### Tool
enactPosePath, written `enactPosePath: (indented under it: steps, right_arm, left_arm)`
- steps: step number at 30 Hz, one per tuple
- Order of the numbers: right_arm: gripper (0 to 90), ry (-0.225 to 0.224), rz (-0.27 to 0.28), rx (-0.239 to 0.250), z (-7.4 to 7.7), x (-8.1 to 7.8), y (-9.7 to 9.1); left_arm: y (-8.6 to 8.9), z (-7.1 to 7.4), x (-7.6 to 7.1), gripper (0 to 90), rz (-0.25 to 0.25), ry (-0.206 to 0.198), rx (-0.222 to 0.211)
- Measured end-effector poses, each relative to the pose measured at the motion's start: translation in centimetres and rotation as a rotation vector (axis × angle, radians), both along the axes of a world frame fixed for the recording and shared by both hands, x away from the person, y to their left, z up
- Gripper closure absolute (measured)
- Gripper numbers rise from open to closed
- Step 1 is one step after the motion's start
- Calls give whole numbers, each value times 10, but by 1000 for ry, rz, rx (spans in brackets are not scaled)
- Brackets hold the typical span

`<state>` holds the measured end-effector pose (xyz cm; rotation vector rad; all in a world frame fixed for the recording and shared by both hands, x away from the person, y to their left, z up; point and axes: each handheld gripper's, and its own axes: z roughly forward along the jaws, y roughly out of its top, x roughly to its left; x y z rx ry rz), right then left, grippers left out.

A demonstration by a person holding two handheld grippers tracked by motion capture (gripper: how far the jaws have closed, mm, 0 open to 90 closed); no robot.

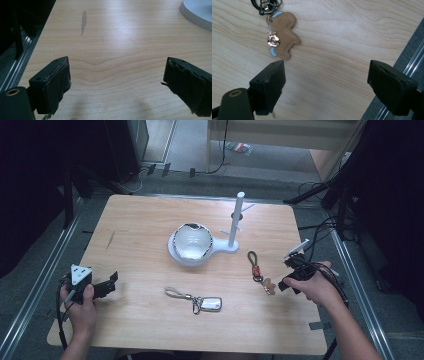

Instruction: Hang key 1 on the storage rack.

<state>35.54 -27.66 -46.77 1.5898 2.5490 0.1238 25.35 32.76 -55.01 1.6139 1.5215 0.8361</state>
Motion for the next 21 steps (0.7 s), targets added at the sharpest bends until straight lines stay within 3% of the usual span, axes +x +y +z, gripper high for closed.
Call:
enactPosePath:
  steps: [21]
  right_arm:
    - [155, -8, -16, -3, -4, 23, 25]
  left_arm:
    - [0, 0, 0, 75, -1, -1, -2]
